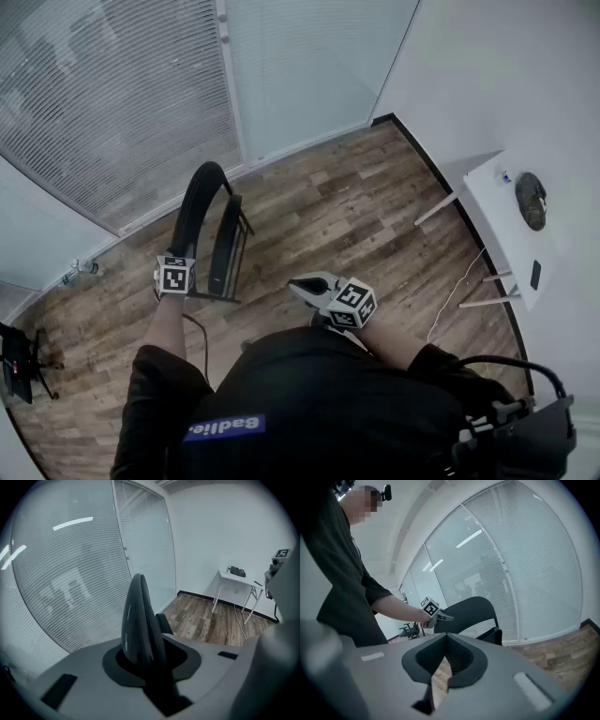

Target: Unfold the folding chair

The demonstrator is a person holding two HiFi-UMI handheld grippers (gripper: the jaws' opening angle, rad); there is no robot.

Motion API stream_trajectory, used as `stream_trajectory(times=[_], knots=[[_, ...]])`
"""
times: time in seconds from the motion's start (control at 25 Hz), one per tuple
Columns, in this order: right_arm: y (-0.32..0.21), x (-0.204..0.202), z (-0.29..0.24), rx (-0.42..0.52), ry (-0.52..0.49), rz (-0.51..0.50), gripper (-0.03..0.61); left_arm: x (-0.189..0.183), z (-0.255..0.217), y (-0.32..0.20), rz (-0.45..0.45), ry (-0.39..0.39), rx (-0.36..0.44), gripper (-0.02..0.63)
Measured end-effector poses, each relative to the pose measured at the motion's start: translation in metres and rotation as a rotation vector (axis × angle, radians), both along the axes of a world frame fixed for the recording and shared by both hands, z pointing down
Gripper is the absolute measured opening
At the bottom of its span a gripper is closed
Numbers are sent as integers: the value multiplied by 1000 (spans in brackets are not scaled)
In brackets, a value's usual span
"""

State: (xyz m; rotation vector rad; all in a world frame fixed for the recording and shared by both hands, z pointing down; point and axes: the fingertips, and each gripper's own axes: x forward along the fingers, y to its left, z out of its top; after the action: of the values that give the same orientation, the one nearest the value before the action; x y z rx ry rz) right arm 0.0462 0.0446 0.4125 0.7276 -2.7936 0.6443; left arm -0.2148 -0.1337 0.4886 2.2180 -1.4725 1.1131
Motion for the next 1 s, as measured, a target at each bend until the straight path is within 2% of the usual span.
stream_trajectory(times=[0.6,1.0], knots=[[4,-7,-1,1,-18,-1,2,-1,-2,5,-1,-5,7,87],[0,-9,19,-34,11,14,3,2,3,6,-3,-8,8,87]])
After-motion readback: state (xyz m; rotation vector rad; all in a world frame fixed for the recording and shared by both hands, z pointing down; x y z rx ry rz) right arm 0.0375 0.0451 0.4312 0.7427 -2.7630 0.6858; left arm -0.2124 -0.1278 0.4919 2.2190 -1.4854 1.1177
